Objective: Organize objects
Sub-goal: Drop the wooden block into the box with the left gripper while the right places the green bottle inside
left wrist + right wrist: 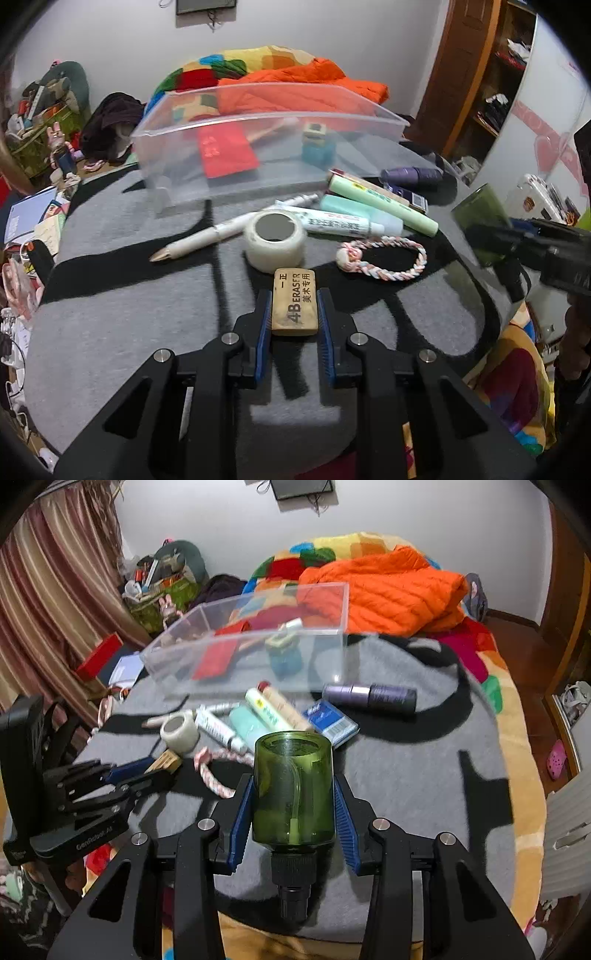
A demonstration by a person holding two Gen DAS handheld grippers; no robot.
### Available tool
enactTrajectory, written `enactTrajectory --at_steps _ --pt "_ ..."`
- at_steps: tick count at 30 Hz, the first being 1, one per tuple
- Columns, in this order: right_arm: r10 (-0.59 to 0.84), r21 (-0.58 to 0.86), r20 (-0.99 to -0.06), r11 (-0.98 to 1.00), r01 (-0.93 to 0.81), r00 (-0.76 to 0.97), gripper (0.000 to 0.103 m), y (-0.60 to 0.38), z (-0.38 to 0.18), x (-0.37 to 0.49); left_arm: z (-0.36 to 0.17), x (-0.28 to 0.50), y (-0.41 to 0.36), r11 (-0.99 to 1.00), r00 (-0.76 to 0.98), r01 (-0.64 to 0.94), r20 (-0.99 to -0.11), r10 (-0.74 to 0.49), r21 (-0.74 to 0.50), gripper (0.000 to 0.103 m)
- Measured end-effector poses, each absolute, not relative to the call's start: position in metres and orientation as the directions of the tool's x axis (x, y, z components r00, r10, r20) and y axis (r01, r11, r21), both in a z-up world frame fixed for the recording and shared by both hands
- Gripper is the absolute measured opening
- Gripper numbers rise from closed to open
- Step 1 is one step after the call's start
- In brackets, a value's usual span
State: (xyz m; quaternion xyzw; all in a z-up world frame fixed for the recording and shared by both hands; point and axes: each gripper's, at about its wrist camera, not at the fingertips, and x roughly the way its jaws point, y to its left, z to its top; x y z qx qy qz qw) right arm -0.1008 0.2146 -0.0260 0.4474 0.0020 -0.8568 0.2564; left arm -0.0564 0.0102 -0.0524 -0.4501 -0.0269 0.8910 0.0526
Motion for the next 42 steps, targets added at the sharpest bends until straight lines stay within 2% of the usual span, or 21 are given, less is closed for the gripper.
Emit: enactTrajectory --at_steps 13,24,29,35,42 --pt "-0.477 0.197 -0.671 -0.853 0.483 -0.568 0.038 0.203 0.027 -0.132 -0.003 -0.052 -0.019 -0.993 -0.694 0.019 -0.717 0.068 -0.113 0.023" --pt "-0.486 0.145 -0.615 -0.844 0.516 -0.622 0.038 0.182 0.062 -0.160 0.042 -0.092 -0.041 -0.997 -0.754 0.047 -0.657 0.001 -0.055 0.023" --pt "-0.470 0.126 -0.620 -0.851 0.510 -0.629 0.038 0.169 0.067 -0.180 0.048 -0.117 -0.045 -0.998 -0.753 0.030 -0.658 0.014 -0.055 0.023" --pt "-0.495 0.160 -0.631 -0.836 0.524 -0.597 0.038 0.155 0.066 -0.196 0.032 -0.155 -0.043 -0.999 -0.707 0.025 -0.707 0.013 -0.044 0.023" --pt "-0.499 0.162 -0.648 -0.828 0.536 -0.576 0.038 0.140 0.062 -0.208 0.011 -0.203 -0.041 -0.994 -0.638 -0.004 -0.765 0.089 -0.112 0.023"
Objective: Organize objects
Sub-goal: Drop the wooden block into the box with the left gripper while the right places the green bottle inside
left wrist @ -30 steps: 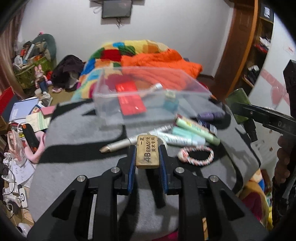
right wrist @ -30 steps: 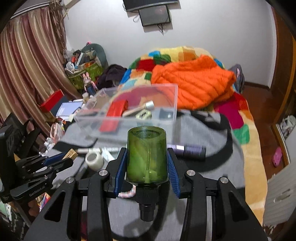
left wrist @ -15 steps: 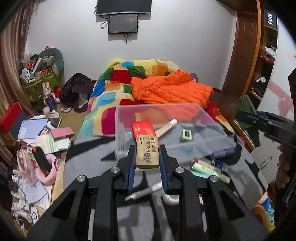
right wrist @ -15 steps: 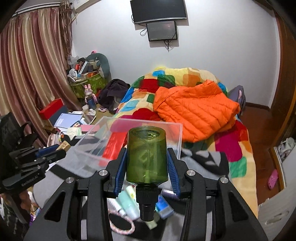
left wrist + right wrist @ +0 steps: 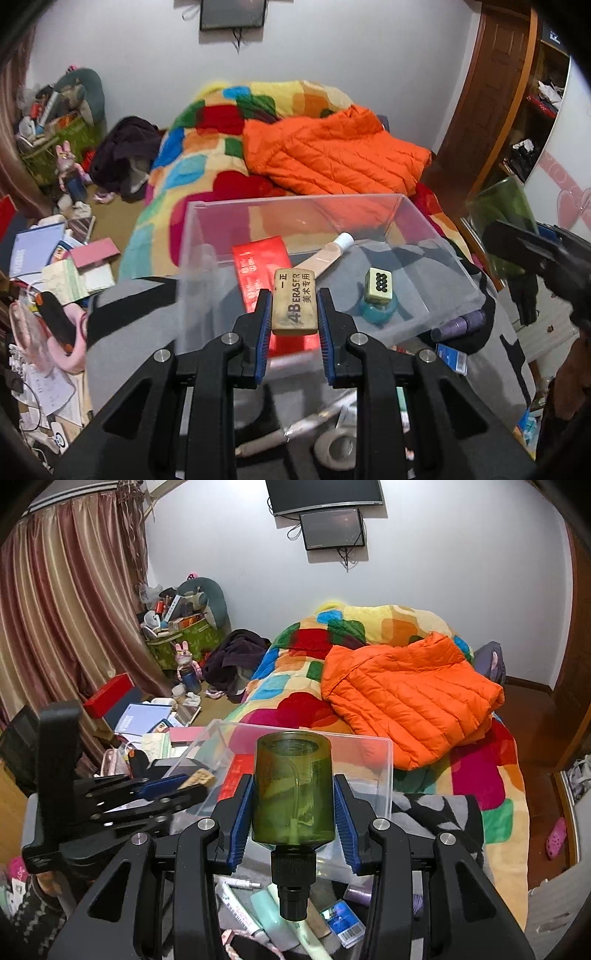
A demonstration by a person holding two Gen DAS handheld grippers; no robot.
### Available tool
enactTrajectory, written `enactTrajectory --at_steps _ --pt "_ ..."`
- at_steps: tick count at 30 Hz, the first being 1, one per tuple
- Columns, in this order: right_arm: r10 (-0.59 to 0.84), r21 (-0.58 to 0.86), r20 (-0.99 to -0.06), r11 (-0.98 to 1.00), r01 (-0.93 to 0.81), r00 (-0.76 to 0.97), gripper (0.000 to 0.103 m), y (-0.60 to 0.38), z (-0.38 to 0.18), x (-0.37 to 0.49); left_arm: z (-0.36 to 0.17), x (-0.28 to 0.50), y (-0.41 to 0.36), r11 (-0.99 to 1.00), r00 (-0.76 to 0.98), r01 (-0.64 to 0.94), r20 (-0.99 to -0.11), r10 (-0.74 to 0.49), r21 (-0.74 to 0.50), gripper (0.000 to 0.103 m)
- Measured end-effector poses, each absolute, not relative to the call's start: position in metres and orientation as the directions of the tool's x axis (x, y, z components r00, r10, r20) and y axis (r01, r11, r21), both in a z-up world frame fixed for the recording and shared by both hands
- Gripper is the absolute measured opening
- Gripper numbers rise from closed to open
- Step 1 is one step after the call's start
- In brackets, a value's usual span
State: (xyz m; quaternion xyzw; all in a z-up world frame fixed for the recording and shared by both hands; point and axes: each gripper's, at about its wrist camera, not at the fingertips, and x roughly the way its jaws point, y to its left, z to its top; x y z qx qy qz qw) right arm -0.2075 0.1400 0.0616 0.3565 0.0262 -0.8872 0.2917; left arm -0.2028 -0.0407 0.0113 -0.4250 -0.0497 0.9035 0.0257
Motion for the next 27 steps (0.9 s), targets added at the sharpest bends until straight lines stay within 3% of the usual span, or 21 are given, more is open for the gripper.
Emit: enactTrajectory --at_steps 10,19,21,24,27 --pt "-0.385 0.113 -0.766 -0.869 0.482 -0.514 0.038 0.126 0.007 -0.256 -0.022 -0.235 -0.032 -0.993 -0.557 -0.023 -0.823 0.112 -0.120 0.023" --pt "-0.341 0.074 -0.805 -0.870 0.488 -0.486 0.038 0.119 -0.017 -0.269 -0.018 -0.226 -0.023 -0.994 -0.568 -0.054 -0.816 0.111 -0.097 0.024" --pt "-0.340 0.069 -0.808 -0.866 0.496 -0.481 0.038 0.119 -0.017 -0.267 -0.013 -0.220 -0.021 -0.995 -0.579 -0.064 -0.808 0.104 -0.082 0.027" --pt "-0.337 0.062 -0.815 -0.859 0.507 -0.471 0.038 0.117 -0.016 -0.264 -0.001 -0.208 -0.018 -0.996 -0.611 -0.070 -0.787 0.085 -0.053 0.042" --pt "-0.332 0.050 -0.817 -0.855 0.516 -0.471 0.045 0.120 -0.013 -0.260 0.011 -0.196 -0.019 -0.997 -0.642 -0.069 -0.762 0.081 -0.048 0.054"
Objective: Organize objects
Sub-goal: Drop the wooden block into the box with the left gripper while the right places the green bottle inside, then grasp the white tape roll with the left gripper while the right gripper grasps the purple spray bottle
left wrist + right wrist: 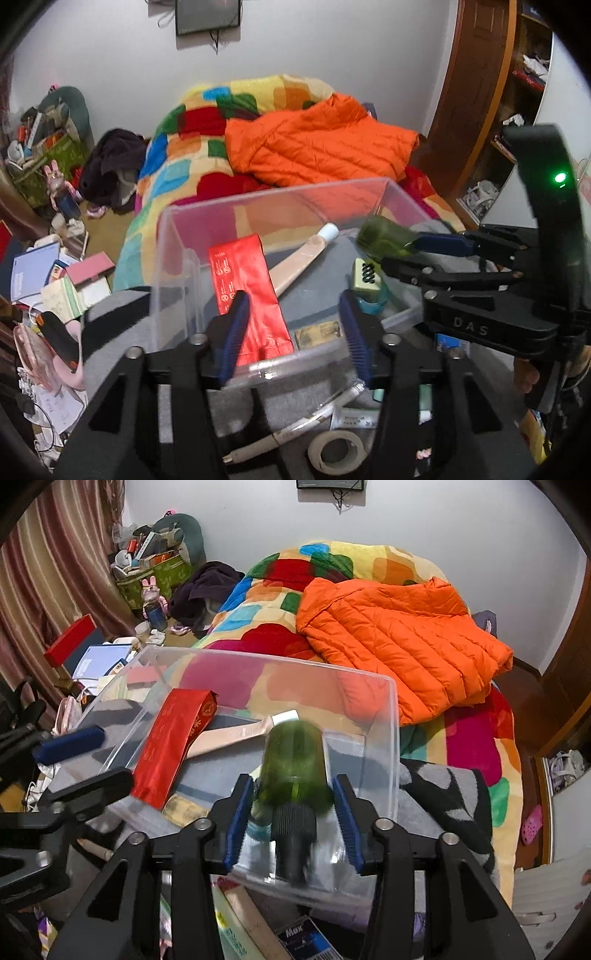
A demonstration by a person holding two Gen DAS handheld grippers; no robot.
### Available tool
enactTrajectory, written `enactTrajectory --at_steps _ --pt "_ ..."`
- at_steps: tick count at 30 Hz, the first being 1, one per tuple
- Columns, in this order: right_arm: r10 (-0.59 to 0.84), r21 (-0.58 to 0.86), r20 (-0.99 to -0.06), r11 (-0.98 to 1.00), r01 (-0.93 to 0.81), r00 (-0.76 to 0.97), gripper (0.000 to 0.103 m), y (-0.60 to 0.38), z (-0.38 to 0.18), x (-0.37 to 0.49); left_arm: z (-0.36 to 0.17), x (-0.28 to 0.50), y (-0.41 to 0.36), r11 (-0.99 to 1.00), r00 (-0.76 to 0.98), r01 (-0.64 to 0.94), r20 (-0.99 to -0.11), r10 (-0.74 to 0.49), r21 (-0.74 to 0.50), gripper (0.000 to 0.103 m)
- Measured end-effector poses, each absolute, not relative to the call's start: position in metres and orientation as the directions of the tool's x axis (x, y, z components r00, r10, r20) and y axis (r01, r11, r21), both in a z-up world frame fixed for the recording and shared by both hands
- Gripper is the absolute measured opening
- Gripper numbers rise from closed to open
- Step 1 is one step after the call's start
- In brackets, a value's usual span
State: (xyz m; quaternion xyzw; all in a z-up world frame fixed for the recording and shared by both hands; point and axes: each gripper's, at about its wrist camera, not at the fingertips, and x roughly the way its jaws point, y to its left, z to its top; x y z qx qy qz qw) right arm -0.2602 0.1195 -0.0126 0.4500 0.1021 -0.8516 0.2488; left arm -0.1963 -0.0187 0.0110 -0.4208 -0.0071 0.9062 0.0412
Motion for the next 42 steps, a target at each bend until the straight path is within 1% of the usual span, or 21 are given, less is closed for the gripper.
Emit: enactTrajectory --at_steps 1,3,5,6,8,10,12,14,15,18,21,29,35,37,39,42 --pt "-0.338 0.052 -0.813 -0.853 0.519 -0.475 0.048 0.122 -0.010 -0.258 0.016 -0.191 -0.019 -0.997 -0.654 -0.068 -0.752 0.081 -0.048 0.057" --pt "-0.344 0.048 -0.801 -0.852 0.521 -0.490 0.051 0.127 -0.003 -0.252 0.025 -0.181 -0.022 -0.997 -0.674 -0.059 -0.736 0.071 -0.042 0.061" --pt "-0.349 0.037 -0.786 -0.851 0.524 -0.510 0.053 0.133 0.006 -0.244 0.033 -0.170 -0.022 -0.999 -0.695 -0.047 -0.717 0.046 -0.018 0.065" --pt "-0.352 0.033 -0.778 -0.851 0.524 -0.521 0.056 0.136 0.011 -0.240 0.036 -0.165 -0.022 -0.999 -0.707 -0.041 -0.707 0.031 -0.003 0.067" --pt "-0.360 0.025 -0.755 -0.851 0.524 -0.549 0.061 0.145 0.022 -0.229 0.043 -0.151 -0.022 -0.999 -0.730 -0.030 -0.683 0.005 0.025 0.073" --pt "-0.365 0.017 -0.732 -0.854 0.521 -0.575 0.066 0.153 0.032 -0.220 0.046 -0.141 -0.021 -0.999 -0.741 -0.031 -0.671 -0.003 0.038 0.074" --pt "-0.365 0.004 -0.708 -0.859 0.512 -0.605 0.068 0.163 0.042 -0.210 0.046 -0.131 -0.019 -0.998 -0.746 -0.030 -0.666 -0.013 0.054 0.074" --pt "-0.347 -0.018 -0.692 -0.869 0.495 -0.634 0.069 0.172 0.047 -0.203 0.042 -0.121 -0.018 -0.998 -0.744 -0.028 -0.668 -0.020 0.061 0.082" --pt "-0.337 -0.027 -0.684 -0.874 0.484 -0.647 0.069 0.178 0.048 -0.200 0.038 -0.116 -0.016 -0.998 -0.741 -0.026 -0.671 -0.023 0.063 0.083" --pt "-0.317 -0.033 -0.682 -0.887 0.460 -0.660 0.069 0.194 0.048 -0.195 0.023 -0.106 -0.014 -0.998 -0.716 -0.033 -0.698 -0.018 0.060 0.083" --pt "-0.295 -0.029 -0.700 -0.898 0.439 -0.650 0.070 0.210 0.038 -0.194 0.004 -0.099 -0.008 -0.997 -0.679 -0.045 -0.734 -0.013 0.059 0.083" --pt "-0.264 -0.016 -0.796 -0.890 0.456 -0.544 0.071 0.223 -0.019 -0.200 -0.038 -0.091 -0.006 -1.000 -0.593 -0.025 -0.805 0.012 0.004 0.083" --pt "-0.296 0.007 -0.849 -0.835 0.550 -0.437 0.071 0.211 -0.054 -0.225 -0.047 -0.091 -0.002 -1.000 -0.584 -0.022 -0.812 0.020 -0.009 0.083" --pt "-0.295 0.011 -0.863 -0.824 0.567 -0.411 0.072 0.207 -0.061 -0.233 -0.048 -0.094 0.001 -1.000 -0.586 -0.026 -0.810 0.012 0.003 0.083" --pt "-0.324 0.042 -0.865 -0.809 0.587 -0.384 0.074 0.206 -0.064 -0.238 -0.048 -0.097 0.003 -1.000 -0.594 -0.026 -0.805 0.004 0.014 0.083" --pt "-0.336 0.056 -0.870 -0.796 0.602 -0.362 0.073 0.209 -0.066 -0.241 -0.047 -0.101 0.004 -1.000 -0.596 -0.017 -0.803 -0.006 0.020 0.080"
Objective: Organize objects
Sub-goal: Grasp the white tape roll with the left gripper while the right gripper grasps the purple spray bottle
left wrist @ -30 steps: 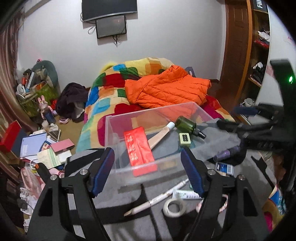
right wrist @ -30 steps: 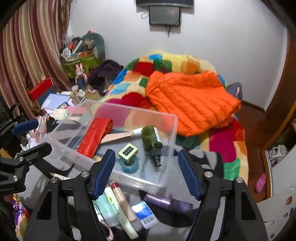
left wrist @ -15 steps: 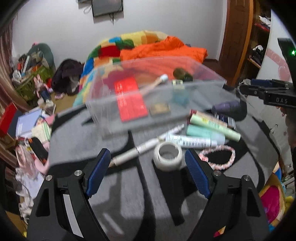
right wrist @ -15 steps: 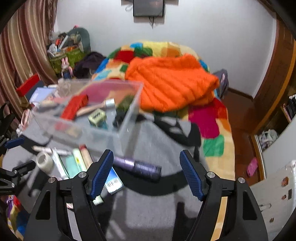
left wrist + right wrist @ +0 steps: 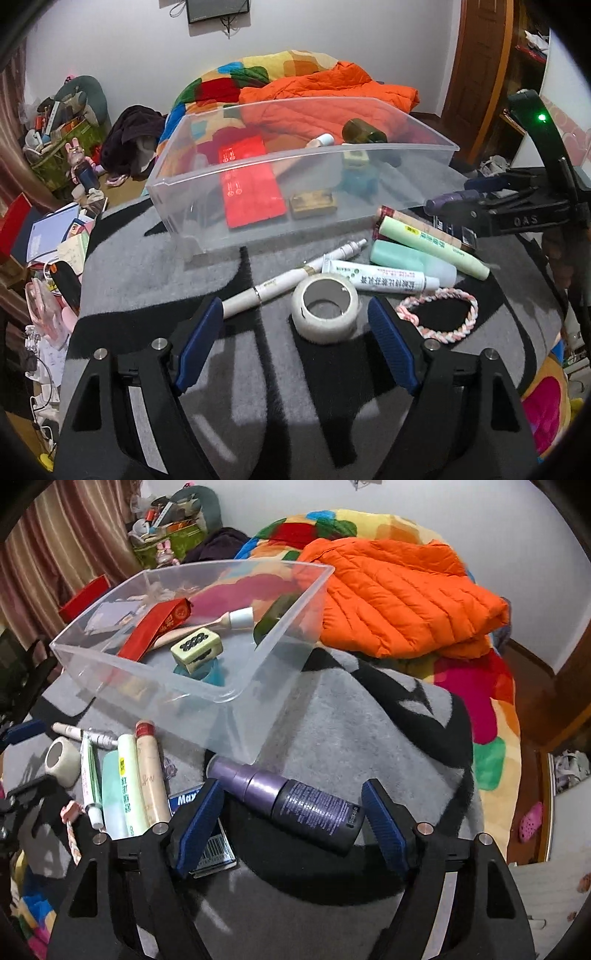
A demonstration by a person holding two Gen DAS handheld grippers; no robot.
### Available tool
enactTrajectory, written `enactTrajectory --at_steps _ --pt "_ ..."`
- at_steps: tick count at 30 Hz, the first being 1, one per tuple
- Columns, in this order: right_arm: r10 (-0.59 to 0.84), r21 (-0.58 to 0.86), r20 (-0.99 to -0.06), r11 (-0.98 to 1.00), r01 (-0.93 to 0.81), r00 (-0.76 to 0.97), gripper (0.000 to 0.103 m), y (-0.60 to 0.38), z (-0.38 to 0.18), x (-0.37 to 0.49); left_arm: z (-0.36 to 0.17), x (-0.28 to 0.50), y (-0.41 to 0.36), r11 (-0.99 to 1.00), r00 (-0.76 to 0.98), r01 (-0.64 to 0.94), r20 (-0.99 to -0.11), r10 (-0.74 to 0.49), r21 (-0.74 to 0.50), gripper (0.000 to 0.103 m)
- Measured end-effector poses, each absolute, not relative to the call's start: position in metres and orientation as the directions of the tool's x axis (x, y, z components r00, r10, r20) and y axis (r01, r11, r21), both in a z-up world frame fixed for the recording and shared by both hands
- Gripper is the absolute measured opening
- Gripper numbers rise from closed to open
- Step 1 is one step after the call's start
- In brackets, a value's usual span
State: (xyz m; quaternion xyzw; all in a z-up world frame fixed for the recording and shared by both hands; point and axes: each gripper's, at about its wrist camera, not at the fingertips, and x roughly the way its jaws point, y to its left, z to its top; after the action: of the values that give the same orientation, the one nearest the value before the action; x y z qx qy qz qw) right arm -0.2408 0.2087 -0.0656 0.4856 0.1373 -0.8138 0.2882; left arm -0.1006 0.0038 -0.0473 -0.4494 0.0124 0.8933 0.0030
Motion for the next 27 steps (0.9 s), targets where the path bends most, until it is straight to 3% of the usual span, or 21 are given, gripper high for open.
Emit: enactTrajectory --at_steps 4,7,10,15,19,21,25,27 --pt "-0.308 0.014 -0.879 -0.779 0.627 -0.363 0.060 0.211 -0.070 -0.233 -0.052 -0.103 0.004 -1.000 -0.581 -0.025 -0.814 0.009 0.006 0.067" --pt "-0.291 -0.036 -0.871 -0.765 0.643 -0.395 0.059 0.213 -0.066 -0.219 -0.054 -0.102 0.004 -1.000 -0.583 -0.029 -0.812 0.019 -0.003 0.061" --pt "-0.301 -0.024 -0.877 -0.752 0.658 -0.376 0.039 0.218 -0.062 -0.208 -0.053 -0.100 0.007 -0.999 -0.590 -0.037 -0.807 0.028 -0.008 0.053" --pt "-0.306 -0.002 -0.888 -0.744 0.668 -0.344 0.027 0.229 -0.058 -0.183 -0.055 -0.099 0.012 -0.999 -0.594 -0.046 -0.804 0.028 -0.001 0.047" --pt "-0.313 0.003 -0.892 -0.725 0.689 -0.325 0.027 0.232 -0.053 -0.165 -0.055 -0.097 0.011 -0.998 -0.592 -0.055 -0.804 0.057 -0.030 0.038" --pt "-0.329 0.007 -0.881 -0.729 0.685 -0.340 0.028 0.233 -0.047 -0.167 -0.053 -0.094 0.011 -0.998 -0.601 -0.050 -0.798 0.049 -0.024 0.038" --pt "-0.370 0.025 -0.849 -0.742 0.670 -0.377 0.040 0.227 -0.035 -0.175 -0.051 -0.088 0.007 -0.999 -0.605 -0.042 -0.795 0.049 -0.030 0.038" --pt "-0.360 0.013 -0.846 -0.751 0.660 -0.393 0.041 0.219 -0.037 -0.184 -0.049 -0.086 0.005 -0.999 -0.605 -0.031 -0.795 0.042 -0.030 0.038"
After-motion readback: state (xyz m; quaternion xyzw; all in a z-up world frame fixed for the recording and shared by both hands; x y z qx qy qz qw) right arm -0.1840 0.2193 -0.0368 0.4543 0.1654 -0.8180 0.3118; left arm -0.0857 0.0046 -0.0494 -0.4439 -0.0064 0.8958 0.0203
